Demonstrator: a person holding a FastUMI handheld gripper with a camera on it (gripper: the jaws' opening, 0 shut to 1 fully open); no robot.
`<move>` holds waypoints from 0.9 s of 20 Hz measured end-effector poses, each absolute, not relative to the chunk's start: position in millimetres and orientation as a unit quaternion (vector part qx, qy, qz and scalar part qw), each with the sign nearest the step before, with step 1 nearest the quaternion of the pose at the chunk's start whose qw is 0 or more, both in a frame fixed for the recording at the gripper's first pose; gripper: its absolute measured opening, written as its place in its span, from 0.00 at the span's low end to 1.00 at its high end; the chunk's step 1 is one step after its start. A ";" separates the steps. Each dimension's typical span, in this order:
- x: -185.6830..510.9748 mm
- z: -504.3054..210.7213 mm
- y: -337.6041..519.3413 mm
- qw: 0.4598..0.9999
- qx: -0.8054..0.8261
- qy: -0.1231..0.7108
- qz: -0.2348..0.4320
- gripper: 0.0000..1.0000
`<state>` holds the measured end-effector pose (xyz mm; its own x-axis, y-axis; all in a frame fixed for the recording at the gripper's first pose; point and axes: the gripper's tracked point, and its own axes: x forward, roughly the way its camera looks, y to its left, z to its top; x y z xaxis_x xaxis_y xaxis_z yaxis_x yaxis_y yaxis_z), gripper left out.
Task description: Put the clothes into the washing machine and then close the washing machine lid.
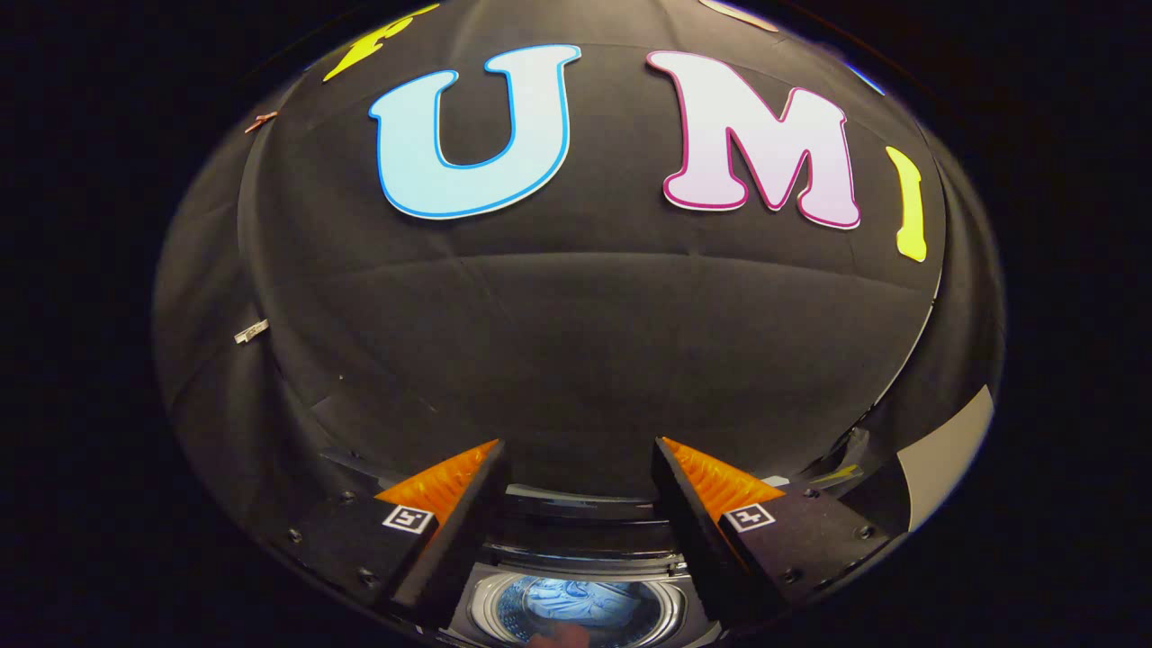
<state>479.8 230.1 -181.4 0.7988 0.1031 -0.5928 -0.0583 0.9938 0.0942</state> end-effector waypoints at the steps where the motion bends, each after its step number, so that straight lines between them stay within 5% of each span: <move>1: 479.1 -181.1 230.1 0.948 0.034 0.313 0.045 1.00; 18: 477.1 -177.4 230.7 0.955 0.032 0.291 0.043 1.00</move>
